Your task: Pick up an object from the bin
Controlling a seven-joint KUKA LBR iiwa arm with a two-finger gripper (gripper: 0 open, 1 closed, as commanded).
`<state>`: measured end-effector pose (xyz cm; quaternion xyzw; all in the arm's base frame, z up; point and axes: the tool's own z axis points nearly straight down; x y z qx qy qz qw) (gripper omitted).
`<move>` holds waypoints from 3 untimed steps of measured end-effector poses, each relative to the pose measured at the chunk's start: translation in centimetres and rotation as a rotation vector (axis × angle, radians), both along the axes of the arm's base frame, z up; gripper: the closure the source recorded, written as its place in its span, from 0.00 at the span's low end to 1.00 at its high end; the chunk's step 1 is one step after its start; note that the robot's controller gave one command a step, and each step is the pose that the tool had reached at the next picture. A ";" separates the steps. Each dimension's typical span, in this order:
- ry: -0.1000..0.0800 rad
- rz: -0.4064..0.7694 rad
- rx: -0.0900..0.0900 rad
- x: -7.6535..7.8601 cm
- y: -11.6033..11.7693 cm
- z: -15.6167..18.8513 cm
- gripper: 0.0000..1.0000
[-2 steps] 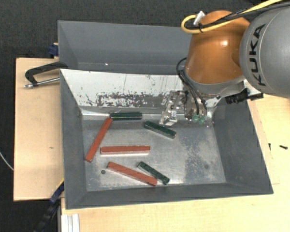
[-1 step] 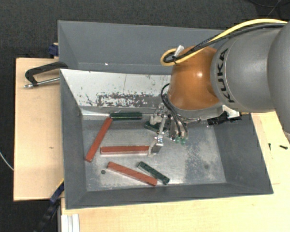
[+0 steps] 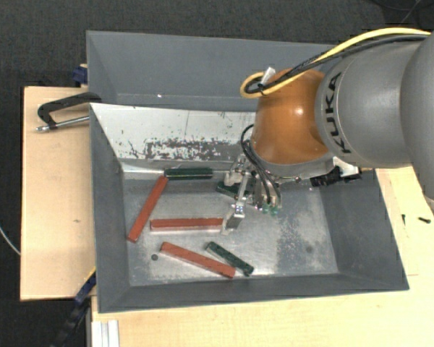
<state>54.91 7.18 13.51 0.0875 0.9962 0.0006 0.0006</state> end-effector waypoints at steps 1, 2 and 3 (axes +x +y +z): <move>0.008 0.039 0.003 0.2 5.1 -5.8 1.00; 0.007 0.039 0.004 0.2 5.0 -5.8 1.00; -0.005 0.000 0.001 1.3 4.3 8.6 1.00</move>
Offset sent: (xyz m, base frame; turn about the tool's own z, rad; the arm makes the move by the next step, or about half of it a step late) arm 0.0000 0.0000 0.0000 0.0000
